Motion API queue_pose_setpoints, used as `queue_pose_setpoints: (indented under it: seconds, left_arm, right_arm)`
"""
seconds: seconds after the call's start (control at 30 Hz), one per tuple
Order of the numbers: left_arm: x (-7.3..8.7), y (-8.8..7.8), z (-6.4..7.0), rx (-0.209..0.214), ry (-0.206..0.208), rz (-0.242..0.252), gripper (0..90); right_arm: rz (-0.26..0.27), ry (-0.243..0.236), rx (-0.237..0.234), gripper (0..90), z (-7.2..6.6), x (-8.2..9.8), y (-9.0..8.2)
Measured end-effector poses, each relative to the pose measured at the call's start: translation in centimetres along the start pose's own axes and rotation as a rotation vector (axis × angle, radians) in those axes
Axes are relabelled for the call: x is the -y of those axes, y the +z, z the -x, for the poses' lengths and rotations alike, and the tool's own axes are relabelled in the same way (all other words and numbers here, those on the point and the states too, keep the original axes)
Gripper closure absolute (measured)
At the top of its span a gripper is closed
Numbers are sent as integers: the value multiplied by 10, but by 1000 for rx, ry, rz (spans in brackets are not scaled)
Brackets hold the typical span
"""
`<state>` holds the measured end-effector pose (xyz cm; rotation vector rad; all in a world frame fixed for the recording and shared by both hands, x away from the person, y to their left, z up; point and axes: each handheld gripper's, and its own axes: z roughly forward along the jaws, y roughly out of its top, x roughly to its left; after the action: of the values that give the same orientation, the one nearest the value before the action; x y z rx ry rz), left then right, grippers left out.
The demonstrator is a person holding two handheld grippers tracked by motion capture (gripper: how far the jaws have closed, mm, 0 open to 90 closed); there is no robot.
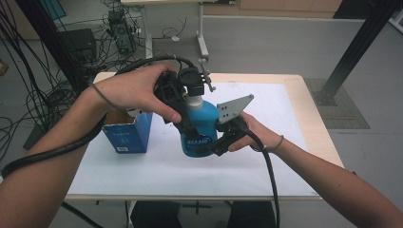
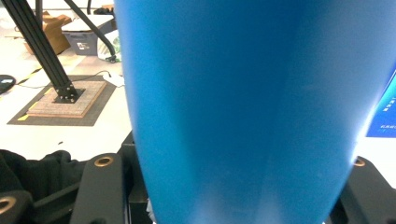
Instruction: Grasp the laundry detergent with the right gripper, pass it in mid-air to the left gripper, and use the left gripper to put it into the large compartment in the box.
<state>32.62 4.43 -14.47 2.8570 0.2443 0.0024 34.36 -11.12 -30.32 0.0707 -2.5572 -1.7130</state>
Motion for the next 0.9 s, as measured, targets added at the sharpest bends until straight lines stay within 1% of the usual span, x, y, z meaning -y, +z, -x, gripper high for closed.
queue_pose_setpoints:
  seconds: [0.27, 0.37, 0.43, 0.5, 0.63, 0.7, 0.8, 0.9]
  left_arm:
    - [-6, 1, 0, -14, 8, -38, 94]
    - [-9, 2, 1, -26, 5, -54, 96]
    - [-9, 3, 0, -25, 8, -53, 97]
    - [-10, 3, 0, -28, 10, -62, 99]
    - [-11, 1, 0, -35, 11, -62, 118]
    - [-11, -1, 0, -31, 11, -60, 121]
    - [-13, -4, 0, -29, 16, -44, 120]
    - [-14, -5, 2, -31, 21, -50, 120]
  right_arm:
    - [-7, -2, -4, 399, 0, -1, 1]
    - [-8, -3, -6, 399, -1, -1, 2]
    - [-7, -4, -5, 399, -1, -1, 2]
    - [-6, -1, -6, 399, -1, -1, 2]
    - [-3, 1, -5, 399, -1, -1, 1]
    - [-3, 1, -3, 399, -1, -2, 0]
    - [-8, 2, 1, 399, 0, -1, 0]
    - [-8, 3, 1, 399, 0, -1, 0]
